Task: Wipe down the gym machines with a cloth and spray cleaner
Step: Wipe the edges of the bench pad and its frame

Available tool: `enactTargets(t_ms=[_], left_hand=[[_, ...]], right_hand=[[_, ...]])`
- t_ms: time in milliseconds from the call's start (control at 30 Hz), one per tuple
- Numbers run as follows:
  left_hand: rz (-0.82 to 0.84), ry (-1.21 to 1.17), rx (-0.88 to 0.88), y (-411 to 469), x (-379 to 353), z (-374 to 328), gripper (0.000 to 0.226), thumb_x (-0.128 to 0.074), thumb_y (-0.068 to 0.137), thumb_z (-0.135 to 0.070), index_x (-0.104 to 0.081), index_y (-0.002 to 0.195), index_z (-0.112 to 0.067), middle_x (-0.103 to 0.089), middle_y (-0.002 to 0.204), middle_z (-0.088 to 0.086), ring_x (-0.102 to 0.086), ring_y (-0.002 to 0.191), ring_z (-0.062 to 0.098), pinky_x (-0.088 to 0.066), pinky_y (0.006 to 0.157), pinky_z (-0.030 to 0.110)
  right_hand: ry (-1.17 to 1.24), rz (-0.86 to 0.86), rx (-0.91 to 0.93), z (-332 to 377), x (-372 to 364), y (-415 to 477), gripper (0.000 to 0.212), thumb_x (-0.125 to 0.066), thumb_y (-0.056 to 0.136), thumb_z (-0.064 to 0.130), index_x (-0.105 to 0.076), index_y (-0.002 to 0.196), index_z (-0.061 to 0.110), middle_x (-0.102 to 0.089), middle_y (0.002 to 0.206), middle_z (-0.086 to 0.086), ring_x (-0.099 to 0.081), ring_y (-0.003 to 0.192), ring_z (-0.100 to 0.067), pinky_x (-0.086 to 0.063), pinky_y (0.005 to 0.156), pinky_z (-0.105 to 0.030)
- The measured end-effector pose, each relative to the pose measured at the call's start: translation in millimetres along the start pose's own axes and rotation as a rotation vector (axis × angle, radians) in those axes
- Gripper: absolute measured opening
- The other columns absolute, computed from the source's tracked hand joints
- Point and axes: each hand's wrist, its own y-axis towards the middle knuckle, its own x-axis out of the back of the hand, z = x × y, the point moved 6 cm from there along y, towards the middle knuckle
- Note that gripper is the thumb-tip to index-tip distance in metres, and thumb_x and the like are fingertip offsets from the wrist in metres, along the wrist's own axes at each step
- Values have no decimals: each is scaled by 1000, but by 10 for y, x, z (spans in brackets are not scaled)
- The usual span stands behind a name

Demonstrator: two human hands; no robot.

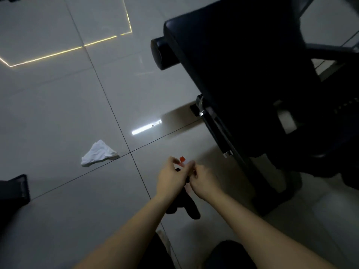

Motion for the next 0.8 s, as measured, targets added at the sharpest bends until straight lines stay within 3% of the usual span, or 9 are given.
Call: enactTargets(t_ms=[133, 233, 300, 367, 467, 533, 633, 700, 800], left_hand=[[16, 132, -14, -375, 330, -783, 57, -59, 91, -65, -68, 69, -13, -63, 53, -1, -58, 47, 10, -51, 53, 33], [75, 266, -12, -549, 514, -1303, 58, -52, 95, -53, -67, 70, -3, -63, 53, 5, -56, 47, 16, -51, 54, 39], [106, 403, -67, -705, 617, -1708, 48, -51, 94, -46, -60, 69, -7, -61, 59, 6, -56, 53, 21, -47, 53, 38], [143, 491, -140, -787, 696, -2181, 42, -50, 92, -44, -57, 70, -9, -62, 66, 6, -56, 59, 22, -43, 55, 33], [270, 539, -239, -834, 618, -2884, 50, -44, 81, -57, -68, 71, -14, -71, 69, 2, -68, 64, 20, -58, 65, 40], [301, 522, -305, -816, 480, -3320, 49, -45, 82, -58, -71, 76, -16, -72, 70, 0, -69, 65, 17, -60, 70, 41], [283, 485, -401, -683, 228, -3916, 42, -52, 94, -51, -70, 81, -15, -71, 75, 1, -67, 67, 18, -58, 69, 39], [345, 452, -395, -553, -29, -4324, 50, -54, 91, -53, -71, 82, -7, -69, 71, 2, -62, 61, 18, -53, 63, 38], [408, 415, -345, -294, -504, -4932, 52, -56, 80, -51, -71, 77, -1, -62, 62, 2, -55, 57, 19, -46, 59, 35]], right_hand=[[-14, -39, 12, 618, 683, -508, 22, -49, 97, 27, -68, 109, 23, -69, 98, -3, -65, 89, -24, -54, 75, -39], [9, -53, 34, 979, 1193, -805, 14, -53, 96, 29, -65, 95, 21, -64, 93, -1, -62, 83, -20, -52, 71, -37], [20, -40, 54, 1161, 1525, -1012, 16, -58, 92, 33, -62, 91, 17, -61, 91, 1, -60, 81, -20, -52, 70, -37], [71, -7, 84, 1266, 1886, -1131, 22, -62, 85, 40, -62, 97, 22, -59, 96, 7, -60, 85, -15, -54, 74, -37], [109, -32, 142, 1289, 2488, -1189, 36, -63, 78, 46, -58, 109, 29, -56, 108, 12, -61, 98, -12, -54, 85, -40], [86, -53, 159, 1217, 2877, -1147, 57, -72, 77, 39, -51, 128, 28, -51, 122, 10, -56, 113, -14, -51, 94, -37], [-69, -109, 218, 1031, 3353, -953, 95, -79, 75, 38, -26, 153, 27, -38, 145, 8, -39, 132, -16, -41, 108, -36], [-162, -202, 224, 853, 3702, -755, 101, -76, 79, 42, -14, 157, 26, -26, 156, 8, -30, 142, -18, -35, 114, -42], [-174, -345, 236, 565, 4328, -372, 100, -73, 80, 46, -14, 158, 23, -26, 158, 5, -31, 143, -21, -36, 113, -47]])
